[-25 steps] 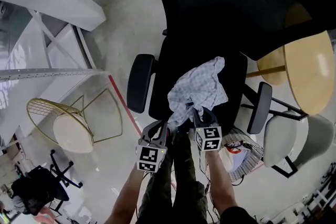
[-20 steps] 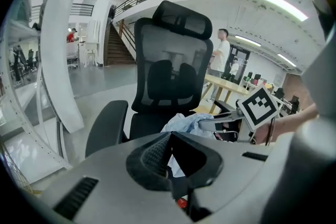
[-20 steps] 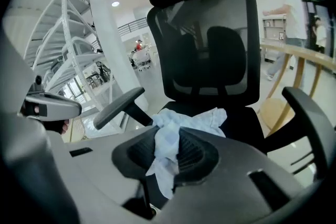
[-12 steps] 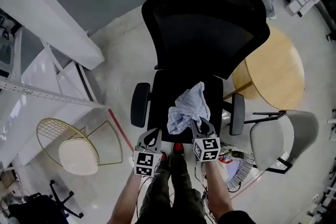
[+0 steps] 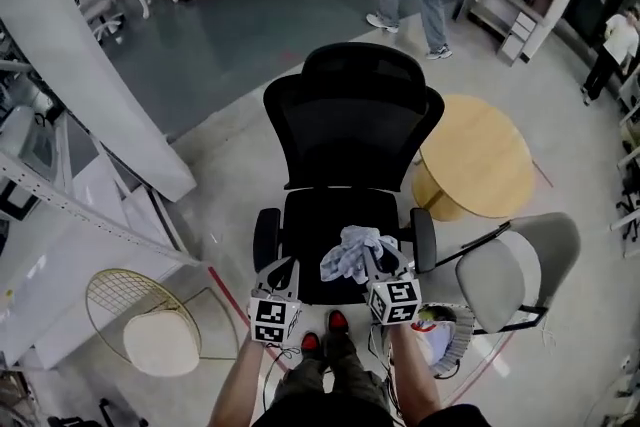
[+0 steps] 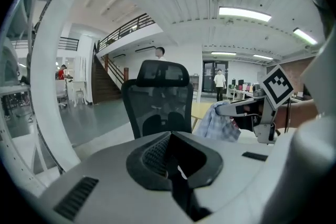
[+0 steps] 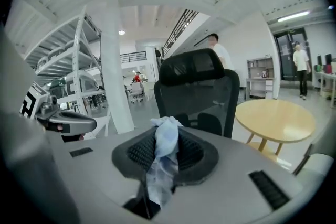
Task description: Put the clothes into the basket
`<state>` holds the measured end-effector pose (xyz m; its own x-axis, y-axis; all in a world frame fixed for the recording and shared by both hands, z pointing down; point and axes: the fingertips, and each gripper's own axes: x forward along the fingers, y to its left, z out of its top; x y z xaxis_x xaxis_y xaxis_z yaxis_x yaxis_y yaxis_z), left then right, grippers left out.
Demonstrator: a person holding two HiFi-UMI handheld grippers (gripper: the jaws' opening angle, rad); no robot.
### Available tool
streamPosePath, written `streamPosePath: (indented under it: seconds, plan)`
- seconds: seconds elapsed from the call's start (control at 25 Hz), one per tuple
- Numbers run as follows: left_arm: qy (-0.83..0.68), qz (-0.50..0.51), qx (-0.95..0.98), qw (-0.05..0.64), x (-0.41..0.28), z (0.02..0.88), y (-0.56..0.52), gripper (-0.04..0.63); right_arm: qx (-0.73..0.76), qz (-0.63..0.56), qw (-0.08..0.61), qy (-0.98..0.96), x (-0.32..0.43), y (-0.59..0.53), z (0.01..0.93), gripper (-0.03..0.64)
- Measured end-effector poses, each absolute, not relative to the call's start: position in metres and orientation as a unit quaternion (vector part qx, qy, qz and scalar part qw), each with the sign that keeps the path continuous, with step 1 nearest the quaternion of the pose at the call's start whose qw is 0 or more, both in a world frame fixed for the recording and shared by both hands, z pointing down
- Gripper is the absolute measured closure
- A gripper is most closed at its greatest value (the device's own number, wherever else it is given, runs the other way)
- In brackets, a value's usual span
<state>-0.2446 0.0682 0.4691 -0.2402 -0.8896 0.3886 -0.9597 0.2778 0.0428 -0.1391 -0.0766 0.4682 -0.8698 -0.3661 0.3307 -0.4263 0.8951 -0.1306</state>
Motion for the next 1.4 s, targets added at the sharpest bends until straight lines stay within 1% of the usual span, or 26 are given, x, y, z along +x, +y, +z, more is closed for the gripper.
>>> streamPosePath:
  seconds: [0.2, 0.4, 0.64, 0.96, 1.24, 1.4]
  plan:
    - [-0.776, 0.094, 0.608, 0.142, -0.229, 0.429, 0.077, 0.589, 0.230, 0.080, 0.111, -0.964, -0.107, -0.068, 0.404, 0.525]
    - [-0.766, 0.085, 0.626, 0.119, -0.218, 0.407, 0.075, 0.589, 0.251, 0.071, 0.079, -0.962, -0.085, -0.057, 0.369, 0.525]
    - [-0.747, 0.085, 0.651, 0.103, -0.198, 0.396, 0.072, 0.589, 0.280, 0.058, 0.063, -0.956, -0.058, -0.045, 0.353, 0.523]
    - [-0.708, 0.091, 0.692, 0.104, -0.155, 0.401, 0.057, 0.589, 0.337, 0.054, 0.041, -0.939, 0.000, -0.043, 0.337, 0.523]
    - [-0.658, 0.098, 0.740, 0.100, -0.098, 0.398, 0.028, 0.589, 0.409, 0.058, 0.028, -0.910, 0.073, -0.047, 0.332, 0.523]
    - [-0.631, 0.108, 0.762, 0.101, -0.055, 0.402, 0.011, 0.589, 0.438, 0.056, 0.036, -0.897, 0.122, -0.049, 0.335, 0.523]
